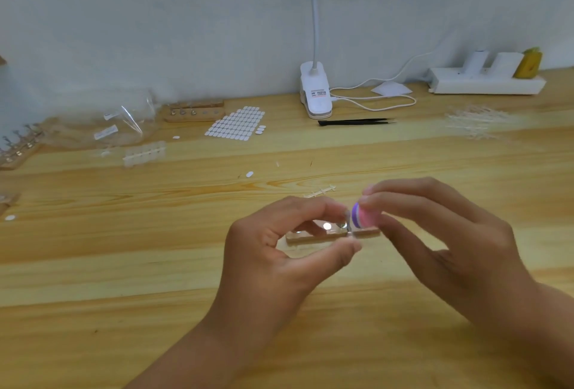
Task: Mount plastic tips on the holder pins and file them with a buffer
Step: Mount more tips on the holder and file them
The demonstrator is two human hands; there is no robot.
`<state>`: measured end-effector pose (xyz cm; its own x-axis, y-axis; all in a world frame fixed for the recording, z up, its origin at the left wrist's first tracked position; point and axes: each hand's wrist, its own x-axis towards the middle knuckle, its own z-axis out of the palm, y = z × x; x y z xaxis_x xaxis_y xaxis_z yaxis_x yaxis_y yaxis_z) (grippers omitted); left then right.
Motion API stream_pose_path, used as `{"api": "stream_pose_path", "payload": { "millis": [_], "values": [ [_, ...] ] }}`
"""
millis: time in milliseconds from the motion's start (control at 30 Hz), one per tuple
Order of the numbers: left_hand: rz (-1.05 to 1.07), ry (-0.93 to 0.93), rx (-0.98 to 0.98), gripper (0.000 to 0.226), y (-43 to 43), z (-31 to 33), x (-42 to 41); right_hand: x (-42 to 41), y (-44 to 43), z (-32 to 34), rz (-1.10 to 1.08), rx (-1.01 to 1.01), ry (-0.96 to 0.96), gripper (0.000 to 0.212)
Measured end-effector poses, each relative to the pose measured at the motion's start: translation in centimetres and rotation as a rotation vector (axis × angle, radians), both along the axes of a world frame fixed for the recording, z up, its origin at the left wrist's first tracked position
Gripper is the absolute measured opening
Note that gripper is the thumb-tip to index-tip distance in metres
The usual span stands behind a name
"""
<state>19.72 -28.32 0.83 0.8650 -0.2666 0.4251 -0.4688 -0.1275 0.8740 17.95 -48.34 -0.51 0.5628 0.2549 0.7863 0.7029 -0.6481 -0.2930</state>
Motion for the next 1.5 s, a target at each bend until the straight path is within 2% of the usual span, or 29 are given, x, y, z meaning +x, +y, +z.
{"api": "stream_pose_path", "payload": {
  "millis": [133, 300, 433, 767, 900, 1100, 1267, 1400, 1500],
  "values": [
    [-0.009, -0.017, 0.033, 0.031, -0.2, -0.1, 0.1, -0.2, 0.9, -0.3, 0.091, 0.021, 0.012, 0.022],
    [0.025, -0.015, 0.044, 0.029, 0.0, -0.1, 0.2, 0.4, -0.1, -0.4, -0.019, 0.011, 0.031, 0.029],
    [0.001, -0.032, 0.041, 0.031, -0.2, 0.0, 0.1, 0.1, 0.5, -0.7, 0.069, 0.001, 0.005, 0.026],
    [0.004, -0.002, 0.04, 0.03, -0.1, 0.0, -0.1, 0.2, 0.0, -0.5, 0.018, 0.004, -0.004, 0.026],
    [0.004, -0.019, 0.041, 0.03, -0.2, -0.2, 0.0, 0.1, 0.6, -0.8, 0.074, -0.019, -0.014, 0.024],
    [0.004, 0.05, -0.019, 0.029, 0.0, -0.4, 0.2, 1.2, -1.0, -0.3, -0.119, 0.041, 0.001, 0.023],
    [-0.08, 0.086, -0.072, 0.032, -0.4, -0.4, -0.1, 0.0, 0.3, -0.7, 0.045, -0.025, -0.049, 0.028],
    [-0.079, 0.13, -0.073, 0.029, -0.2, -0.5, 0.0, 0.4, -0.3, -0.6, 0.005, -0.04, -0.029, 0.027],
    [-0.087, 0.095, -0.066, 0.031, -0.2, -0.3, 0.0, 0.2, 0.2, -0.9, 0.057, -0.011, -0.02, 0.027]
  ]
}}
